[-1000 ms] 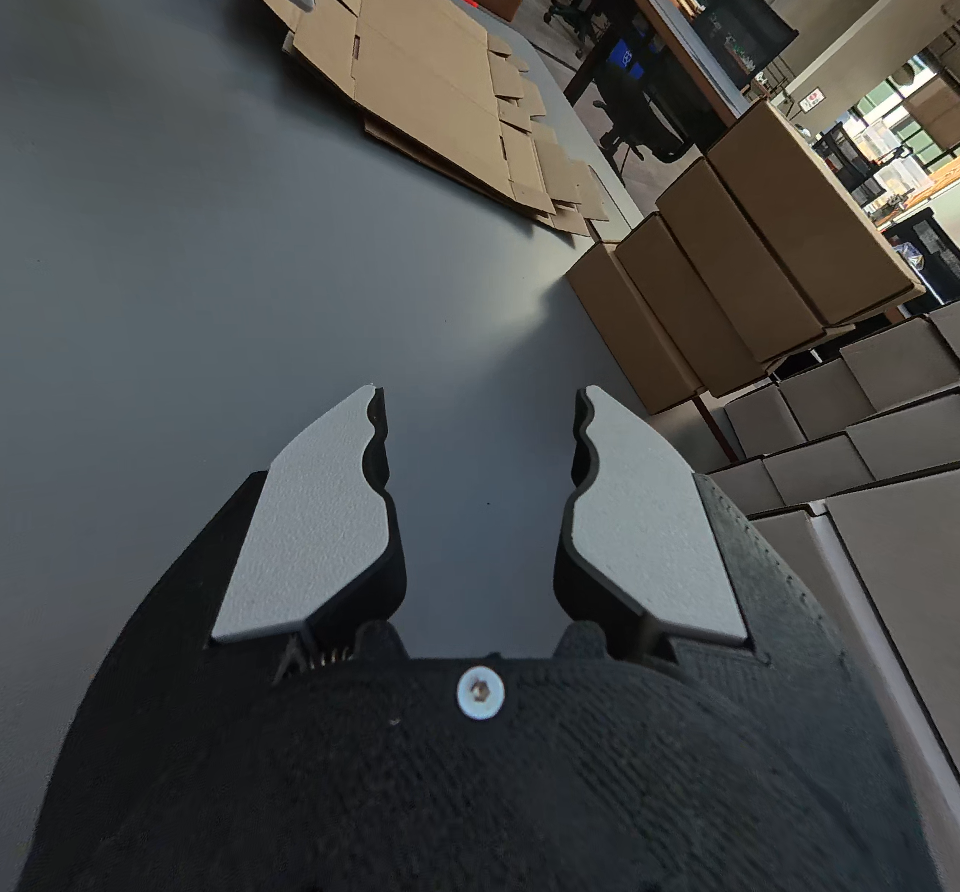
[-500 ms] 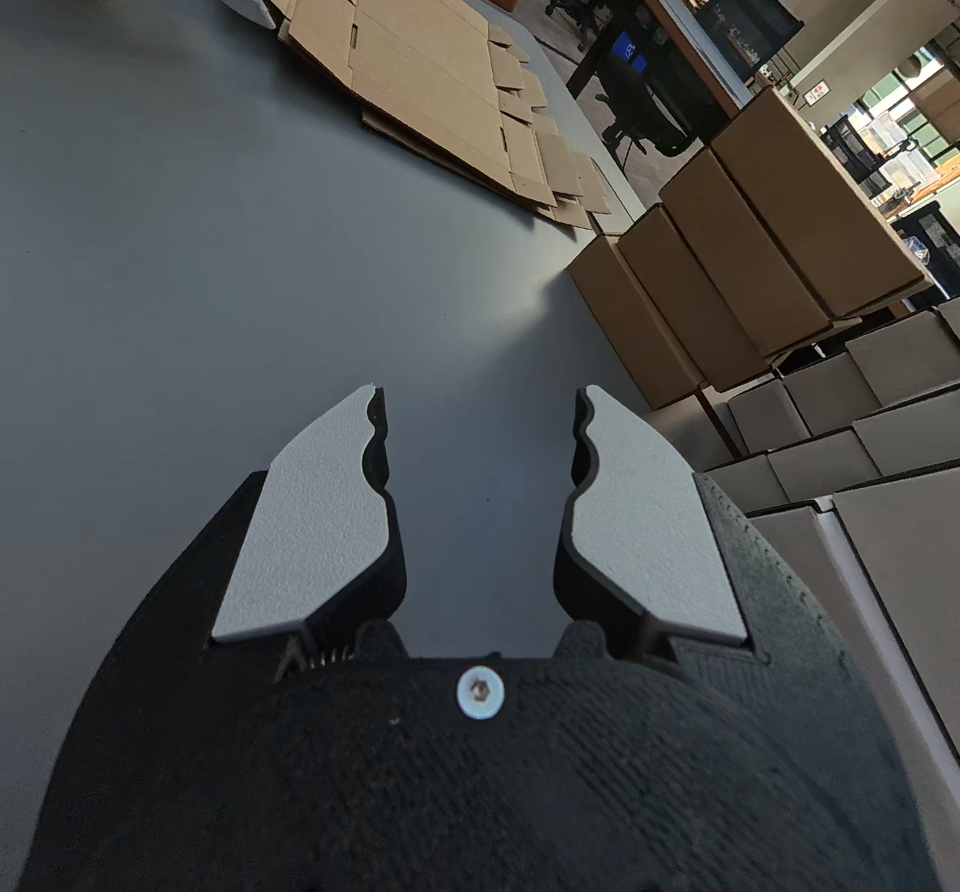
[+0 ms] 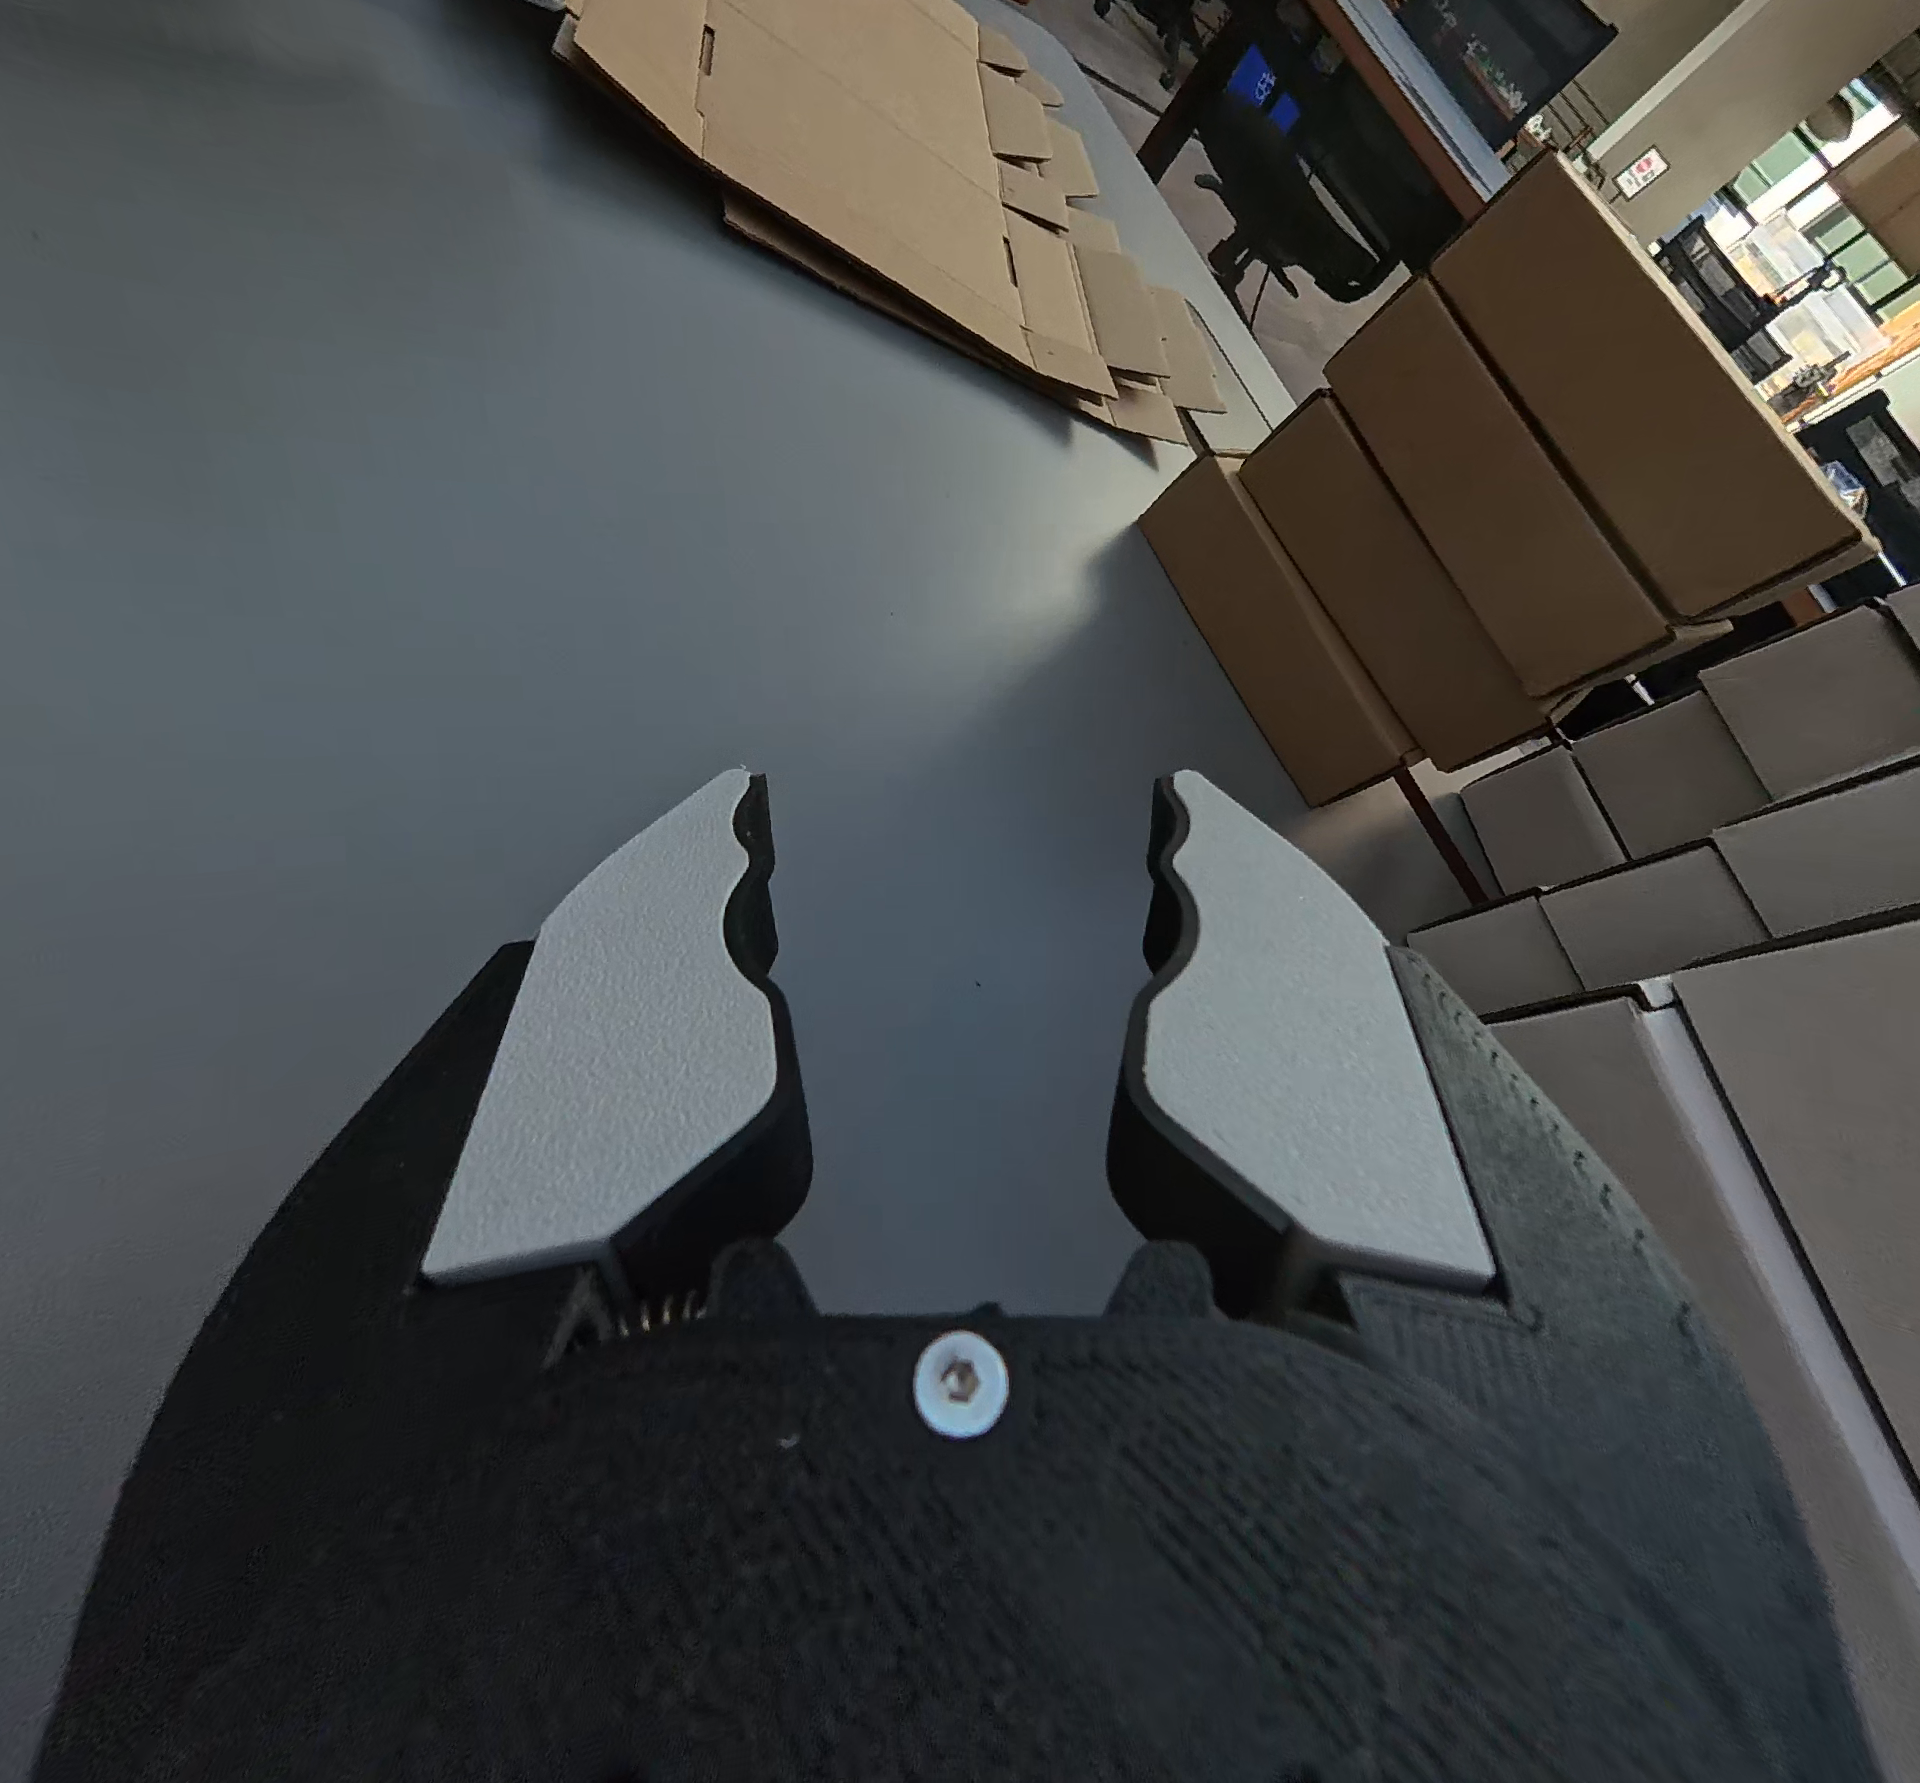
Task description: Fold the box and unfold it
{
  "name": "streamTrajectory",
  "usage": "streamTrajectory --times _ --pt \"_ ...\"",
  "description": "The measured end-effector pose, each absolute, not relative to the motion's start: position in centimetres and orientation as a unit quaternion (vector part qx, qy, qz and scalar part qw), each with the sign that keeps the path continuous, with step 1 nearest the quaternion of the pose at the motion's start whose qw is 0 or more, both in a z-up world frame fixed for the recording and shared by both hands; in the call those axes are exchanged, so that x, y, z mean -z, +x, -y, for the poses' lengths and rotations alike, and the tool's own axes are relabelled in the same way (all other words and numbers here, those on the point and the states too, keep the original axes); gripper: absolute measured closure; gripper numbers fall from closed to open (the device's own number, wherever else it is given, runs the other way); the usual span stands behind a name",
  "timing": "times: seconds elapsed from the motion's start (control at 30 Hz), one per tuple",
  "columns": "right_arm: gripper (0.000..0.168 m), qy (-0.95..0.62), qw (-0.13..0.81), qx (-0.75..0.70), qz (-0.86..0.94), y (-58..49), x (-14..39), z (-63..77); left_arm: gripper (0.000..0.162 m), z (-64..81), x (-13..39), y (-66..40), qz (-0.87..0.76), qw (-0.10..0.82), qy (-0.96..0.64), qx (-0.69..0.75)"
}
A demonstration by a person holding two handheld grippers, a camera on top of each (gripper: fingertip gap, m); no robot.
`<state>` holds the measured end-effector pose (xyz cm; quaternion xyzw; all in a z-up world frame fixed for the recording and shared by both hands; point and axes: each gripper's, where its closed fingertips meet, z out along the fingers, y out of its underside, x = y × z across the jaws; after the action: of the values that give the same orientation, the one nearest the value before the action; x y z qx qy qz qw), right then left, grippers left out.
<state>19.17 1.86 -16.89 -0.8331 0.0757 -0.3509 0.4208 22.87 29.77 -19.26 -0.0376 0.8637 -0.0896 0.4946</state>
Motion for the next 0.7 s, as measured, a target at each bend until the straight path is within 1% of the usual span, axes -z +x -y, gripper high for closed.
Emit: streamTrajectory --times 0.17,0.37,0.57,0.7 --pt "0.098 -0.834 0.419 0.350 -0.077 19.1 17.0 -1.8 0.126 -29.8 20.3 22.9 -0.869 0.489 -0.016 0.069" --pt "0.098 -0.835 0.419 0.349 -0.078 19.2 17.0 -1.8 0.126 -29.4 20.4 23.1 -0.862 0.505 0.039 0.030" --pt "0.098 -0.837 0.416 0.347 -0.076 19.1 17.2 -1.7 0.132 -29.3 20.6 24.0 -0.832 0.533 0.141 -0.067" --pt "0.097 -0.837 0.418 0.345 -0.080 19.1 17.3 -1.6 0.136 -29.3 20.9 24.5 -0.819 0.540 0.168 -0.092"
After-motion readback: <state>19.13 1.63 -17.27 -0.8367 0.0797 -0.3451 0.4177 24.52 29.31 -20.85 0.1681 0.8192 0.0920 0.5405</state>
